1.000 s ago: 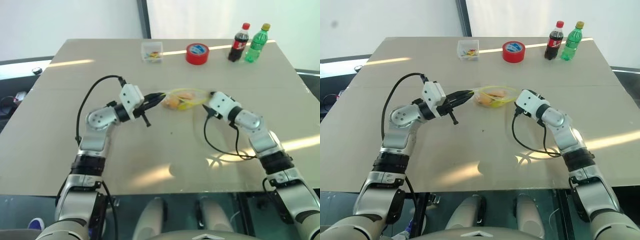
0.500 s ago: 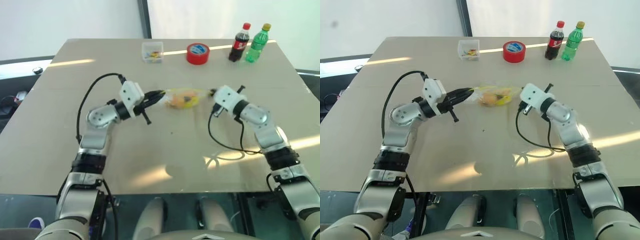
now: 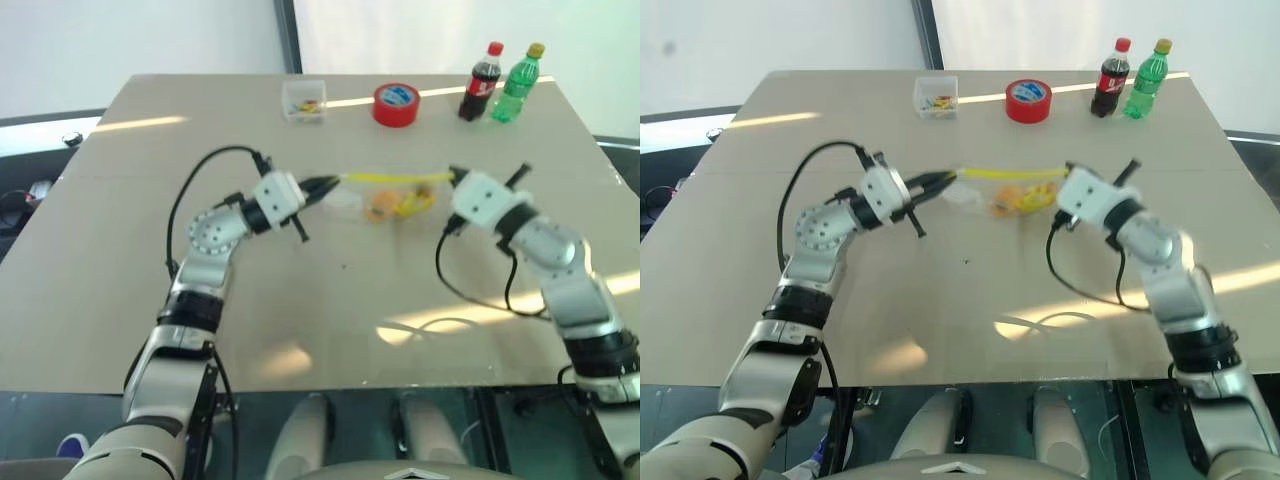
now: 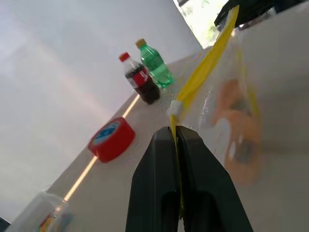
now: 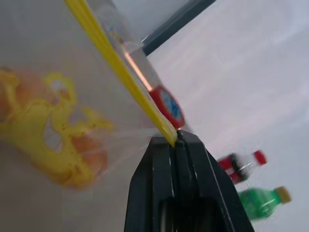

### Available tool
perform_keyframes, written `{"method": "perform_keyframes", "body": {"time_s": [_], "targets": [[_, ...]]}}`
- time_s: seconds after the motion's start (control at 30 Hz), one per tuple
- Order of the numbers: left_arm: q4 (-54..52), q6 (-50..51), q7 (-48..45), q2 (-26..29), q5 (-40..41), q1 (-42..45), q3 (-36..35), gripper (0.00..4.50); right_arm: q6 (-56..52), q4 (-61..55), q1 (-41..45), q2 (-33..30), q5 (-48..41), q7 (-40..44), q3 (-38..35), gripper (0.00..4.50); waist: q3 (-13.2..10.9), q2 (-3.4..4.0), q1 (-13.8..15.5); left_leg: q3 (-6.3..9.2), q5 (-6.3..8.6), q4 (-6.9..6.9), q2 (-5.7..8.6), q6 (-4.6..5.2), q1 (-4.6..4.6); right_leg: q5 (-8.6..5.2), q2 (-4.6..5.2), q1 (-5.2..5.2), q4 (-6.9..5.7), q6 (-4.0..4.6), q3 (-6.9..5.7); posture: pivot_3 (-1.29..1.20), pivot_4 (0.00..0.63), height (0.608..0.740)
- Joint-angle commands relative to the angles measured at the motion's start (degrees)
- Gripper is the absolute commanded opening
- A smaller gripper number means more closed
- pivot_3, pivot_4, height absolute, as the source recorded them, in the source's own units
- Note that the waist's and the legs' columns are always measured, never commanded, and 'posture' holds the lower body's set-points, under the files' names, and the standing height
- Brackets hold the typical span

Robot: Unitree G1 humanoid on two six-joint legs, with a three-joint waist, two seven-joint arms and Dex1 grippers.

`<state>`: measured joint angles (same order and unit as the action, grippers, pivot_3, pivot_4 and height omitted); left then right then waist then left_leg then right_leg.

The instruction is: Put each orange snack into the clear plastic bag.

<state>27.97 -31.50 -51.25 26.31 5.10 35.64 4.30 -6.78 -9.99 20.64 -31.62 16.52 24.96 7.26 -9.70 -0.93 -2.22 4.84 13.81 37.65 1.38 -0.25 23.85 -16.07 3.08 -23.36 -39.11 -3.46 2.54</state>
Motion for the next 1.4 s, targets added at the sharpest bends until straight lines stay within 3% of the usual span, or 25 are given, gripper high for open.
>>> {"method": "perform_keyframes", "body": {"time_s": [0.03,0.17,0.2,0.33,0.43,0.5,0.57,0.73,0.9,1.1,1.17,1.4], "targets": [[-4.25,-5.28,-0.49,2.93,-1.33,-3.52,-0.03,0.0,-3.49,-8.39,-6.11,0.24,2.41,-1.15,-0.97,0.04,0.0,0.0,0.01,0.0,0.0,0.02,0.02,0.01,-0.01,0.0,0.0,0.0,-0.05,0.0,0.0,0.0,0.15,0.74],[-6.54,-7.82,-1.43,4.47,-1.37,-7.98,1.13,0.0,-7.05,-14.94,-13.53,0.18,1.45,2.08,0.36,0.04,0.01,0.01,-0.01,0.0,0.14,0.04,0.01,0.23,-0.15,-0.01,-0.06,0.0,-0.32,0.01,0.02,0.0,0.15,0.74],[-7.16,-8.24,-1.6,4.83,-1.31,-8.82,1.32,0.0,-7.47,-16.21,-15.01,-0.09,0.94,2.95,0.38,0.29,0.01,0.01,0.01,0.0,0.14,0.06,0.0,0.24,-0.17,-0.01,-0.06,0.01,-0.35,0.01,0.01,0.0,0.15,0.74],[-8.6,-9.66,-1.66,5.94,-1.04,-10.73,1.69,0.0,-10.71,-21.99,-20.52,0.07,-3.41,5.37,-3.15,1.67,0.01,0.01,0.08,0.08,0.15,0.15,0.0,0.24,-0.25,-0.01,-0.08,0.16,-0.36,0.01,-0.06,0.0,0.15,0.74],[-8.72,-10.6,-1.16,6.14,-1.41,-10.36,1.97,0.0,-14.52,-28.56,-25.63,-3.17,-10.55,11.93,-8.61,3.09,0.01,0.02,0.41,0.14,0.15,0.21,0.0,0.25,-0.21,-0.01,-0.06,0.19,-0.35,0.01,-0.11,0.0,0.15,0.74],[-8.36,-11.87,-0.73,6.2,-2.03,-9.81,2.22,0.0,-17.67,-32.78,-26.2,-4.88,-16.03,15.6,-11.43,3.09,0.01,0.01,0.52,0.19,0.15,0.33,0.0,0.26,-0.2,-0.01,-0.04,0.28,-0.31,0.0,-0.17,0.0,0.15,0.74],[-7.72,-13.08,-0.35,6.12,-2.68,-9.18,2.58,0.0,-21.18,-35.56,-21.62,-5.06,-20.45,16.84,-10.97,3.09,0.0,0.0,-0.02,0.23,0.16,0.44,0.0,0.27,-0.29,-0.01,-0.07,0.46,-0.28,0.0,-0.23,0.0,0.15,0.74],[-6.34,-15.46,0.77,5.57,-3.92,-7.98,3.39,0.0,-24.21,-30.69,-3.82,-1.11,-19.18,16.18,2.19,3.09,-0.05,-0.02,-0.19,0.2,0.18,0.12,-0.1,0.27,-1.51,-0.05,-0.26,1.56,-0.08,0.0,-0.25,0.0,0.15,0.74],[-5.67,-16.23,1.12,5.35,-4.11,-7.22,4.23,0.0,-22.39,-20.49,6.95,3.21,-15.94,16.23,12.03,3.09,-0.05,-0.02,0.24,0.29,0.17,-0.12,-0.1,0.26,-1.55,-0.04,-0.19,1.67,0.21,0.02,-0.33,0.0,0.15,0.74],[-5.98,-16.73,1.32,5.84,-4.03,-7.46,4.58,0.0,-19.67,-13.87,11.81,5.5,-14.77,16.79,15.2,3.09,-0.04,-0.04,0.23,0.27,0.16,-0.09,0.03,0.25,-0.89,-0.03,0.03,1.03,0.25,0.0,-0.3,0.0,0.15,0.74],[-6.35,-16.57,1.48,5.93,-4.03,-7.7,4.52,0.0,-18.61,-12.17,12.67,5.63,-14.1,17.19,15.84,2.57,-0.04,-0.04,0.16,0.25,0.17,-0.14,0.02,0.26,-0.89,-0.03,0.0,0.99,0.22,0.0,-0.29,0.0,0.15,0.74],[-7.03,-15.99,1.96,6.2,-3.83,-7.88,4.43,0.0,-16.7,-10.57,13.66,5.49,-12.45,18.82,17.59,2.57,-0.04,-0.03,0.03,0.24,0.17,-0.14,0.03,0.27,-0.93,-0.03,-0.04,0.99,0.16,0.0,-0.28,0.0,0.15,0.74]]}}
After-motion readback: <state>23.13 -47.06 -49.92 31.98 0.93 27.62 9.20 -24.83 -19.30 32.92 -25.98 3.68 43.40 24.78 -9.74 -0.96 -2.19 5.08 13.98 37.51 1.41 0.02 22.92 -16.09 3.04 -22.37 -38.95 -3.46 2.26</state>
